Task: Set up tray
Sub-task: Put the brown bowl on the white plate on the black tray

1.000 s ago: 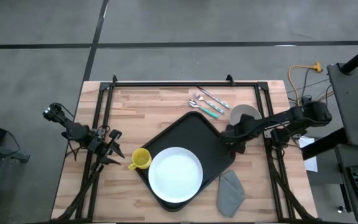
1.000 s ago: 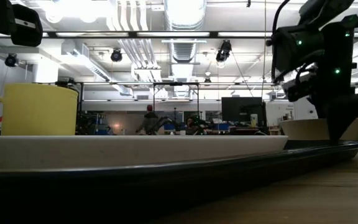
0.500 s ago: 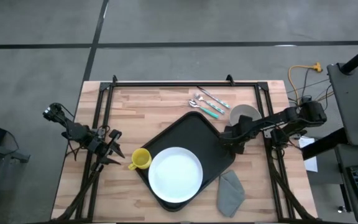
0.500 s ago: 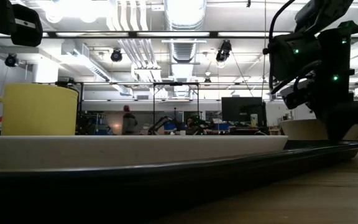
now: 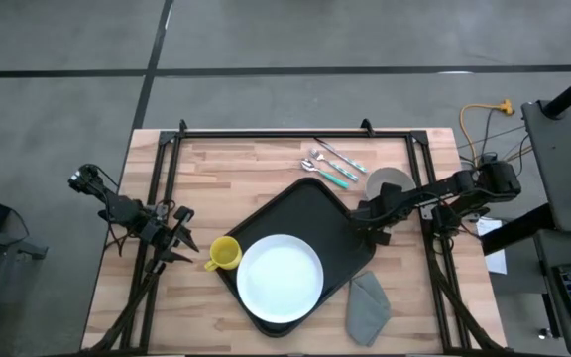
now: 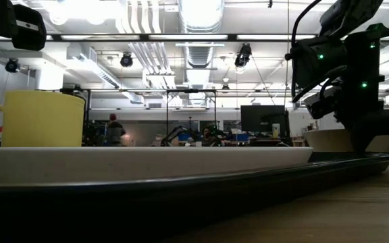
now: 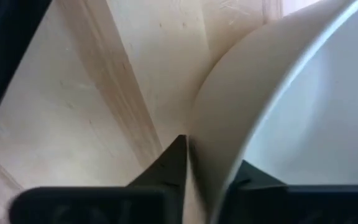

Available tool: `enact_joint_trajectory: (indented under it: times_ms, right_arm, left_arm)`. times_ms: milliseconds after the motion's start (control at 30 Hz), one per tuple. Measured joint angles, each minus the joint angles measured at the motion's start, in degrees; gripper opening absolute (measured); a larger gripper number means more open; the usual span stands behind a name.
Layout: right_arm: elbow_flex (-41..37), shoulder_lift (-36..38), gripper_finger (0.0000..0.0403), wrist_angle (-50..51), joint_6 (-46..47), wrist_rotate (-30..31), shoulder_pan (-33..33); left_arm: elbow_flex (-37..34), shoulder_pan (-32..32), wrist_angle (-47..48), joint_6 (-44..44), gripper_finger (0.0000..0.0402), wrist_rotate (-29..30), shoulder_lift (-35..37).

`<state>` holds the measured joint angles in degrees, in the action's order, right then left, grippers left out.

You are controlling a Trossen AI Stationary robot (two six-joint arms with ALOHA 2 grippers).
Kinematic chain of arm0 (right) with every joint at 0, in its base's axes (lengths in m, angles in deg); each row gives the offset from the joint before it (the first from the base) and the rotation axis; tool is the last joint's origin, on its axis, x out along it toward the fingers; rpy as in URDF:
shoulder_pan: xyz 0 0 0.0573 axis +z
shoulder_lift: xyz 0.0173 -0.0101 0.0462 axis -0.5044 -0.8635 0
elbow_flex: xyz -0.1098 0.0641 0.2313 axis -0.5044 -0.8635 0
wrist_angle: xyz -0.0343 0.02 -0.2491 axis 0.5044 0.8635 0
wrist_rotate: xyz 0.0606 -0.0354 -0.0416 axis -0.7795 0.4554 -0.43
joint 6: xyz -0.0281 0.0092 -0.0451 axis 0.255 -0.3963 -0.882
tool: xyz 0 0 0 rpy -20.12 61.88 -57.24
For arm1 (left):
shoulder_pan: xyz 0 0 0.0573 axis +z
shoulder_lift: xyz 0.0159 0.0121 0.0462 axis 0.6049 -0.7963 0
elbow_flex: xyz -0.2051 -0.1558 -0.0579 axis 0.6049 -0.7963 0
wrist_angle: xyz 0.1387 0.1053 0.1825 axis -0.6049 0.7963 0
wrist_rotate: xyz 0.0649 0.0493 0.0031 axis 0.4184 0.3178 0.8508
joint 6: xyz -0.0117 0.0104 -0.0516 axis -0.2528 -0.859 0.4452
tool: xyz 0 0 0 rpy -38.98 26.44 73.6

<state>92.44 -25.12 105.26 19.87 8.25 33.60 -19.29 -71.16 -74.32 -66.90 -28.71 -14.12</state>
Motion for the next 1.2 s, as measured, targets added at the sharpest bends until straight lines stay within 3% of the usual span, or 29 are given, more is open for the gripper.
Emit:
enact_joint_trajectory:
  times_ms: [133, 567, 1200]
  right_arm:
    - [0.0, 0.0, 0.0011, 0.0, -0.1, 0.0, 0.1]
    - [0.3, 0.0, 0.0009, 1.7, 1.3, 2.8, 0.4]
    - [11.3, 0.0, 0.0008, 12.5, 1.6, 9.6, 7.0]
  left_arm:
    - [0.0, 0.0, 0.0, 0.0, 0.0116, 0.0, 0.0]
    - [0.0, 0.0, 0.0, 0.0, 0.0116, 0.0, 0.0]
    - [0.0, 0.0, 0.0, 0.0, 0.0116, 0.0, 0.0]
